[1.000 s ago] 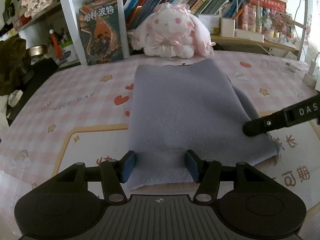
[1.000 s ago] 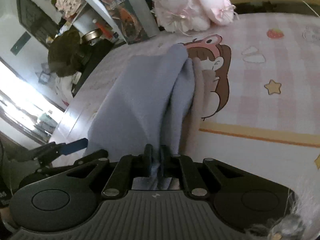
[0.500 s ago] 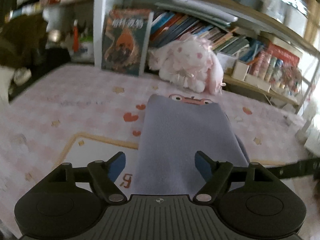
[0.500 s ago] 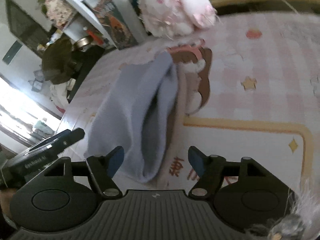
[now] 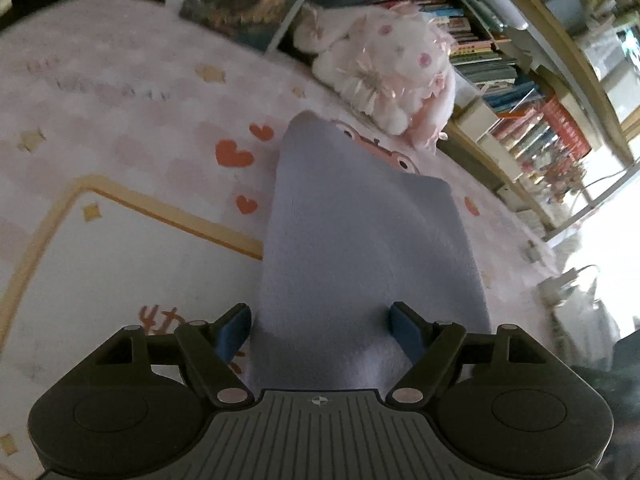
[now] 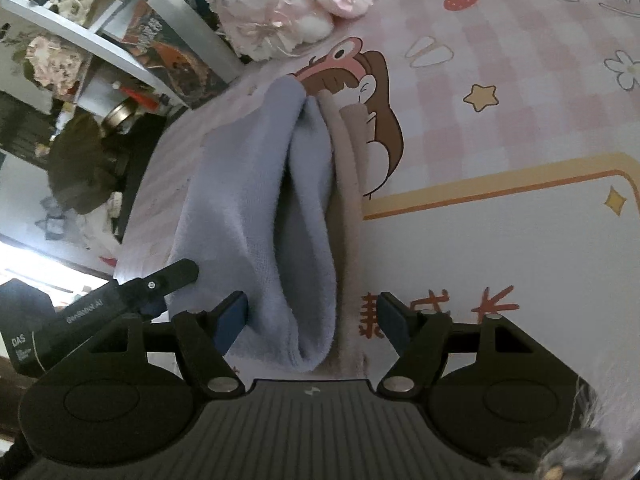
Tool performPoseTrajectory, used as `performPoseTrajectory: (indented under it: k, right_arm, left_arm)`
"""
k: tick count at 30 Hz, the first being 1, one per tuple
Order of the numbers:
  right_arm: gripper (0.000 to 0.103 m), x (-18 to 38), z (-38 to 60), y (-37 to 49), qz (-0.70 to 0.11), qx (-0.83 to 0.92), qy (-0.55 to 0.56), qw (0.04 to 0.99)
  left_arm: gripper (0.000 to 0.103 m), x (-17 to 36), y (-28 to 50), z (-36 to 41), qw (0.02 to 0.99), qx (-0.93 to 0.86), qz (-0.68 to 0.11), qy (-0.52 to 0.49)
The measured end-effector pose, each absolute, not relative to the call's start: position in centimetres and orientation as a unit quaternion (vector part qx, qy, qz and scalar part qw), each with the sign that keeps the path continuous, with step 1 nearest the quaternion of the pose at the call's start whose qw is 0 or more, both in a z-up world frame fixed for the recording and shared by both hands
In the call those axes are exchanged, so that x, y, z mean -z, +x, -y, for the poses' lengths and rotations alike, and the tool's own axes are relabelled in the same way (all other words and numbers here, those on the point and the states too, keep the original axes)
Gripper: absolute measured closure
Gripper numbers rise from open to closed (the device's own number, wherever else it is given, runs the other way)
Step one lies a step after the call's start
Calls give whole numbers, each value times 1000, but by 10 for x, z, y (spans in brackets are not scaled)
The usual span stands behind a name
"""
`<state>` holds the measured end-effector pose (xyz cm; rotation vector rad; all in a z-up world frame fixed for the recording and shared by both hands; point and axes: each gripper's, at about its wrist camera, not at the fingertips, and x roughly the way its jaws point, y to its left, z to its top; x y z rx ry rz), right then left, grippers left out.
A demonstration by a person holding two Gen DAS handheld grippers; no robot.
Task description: Fold clothes
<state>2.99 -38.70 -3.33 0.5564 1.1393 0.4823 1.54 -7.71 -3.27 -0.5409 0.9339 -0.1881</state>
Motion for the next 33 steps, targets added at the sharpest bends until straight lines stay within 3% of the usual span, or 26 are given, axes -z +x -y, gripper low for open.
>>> performPoseTrajectory:
  k: [5, 12, 18, 23, 28, 33]
  right_arm:
    - [35, 34, 373, 33, -523, -204, 253, 788]
    - [66, 21, 345, 18, -499, -194, 164, 829]
    - [74, 10, 321, 1, -477, -182, 91, 855]
    - [73, 13, 328, -7, -490, -174, 135, 843]
    - [56, 24, 345, -4, -513, -163, 219, 814]
    - [49, 33, 352, 1, -510, -168, 269, 800]
  left_arm:
    - [27, 43, 24, 66, 830, 112, -453, -304]
    - [46, 36, 27, 67, 837, 130, -458, -268]
    - [49, 19, 26, 77, 859, 155, -452, -183]
    - [46, 31, 32, 57, 818, 178, -492, -238]
    - [39, 42, 39, 47, 794, 188, -509, -276]
    - [39, 46, 40, 48, 796, 193, -494, -293]
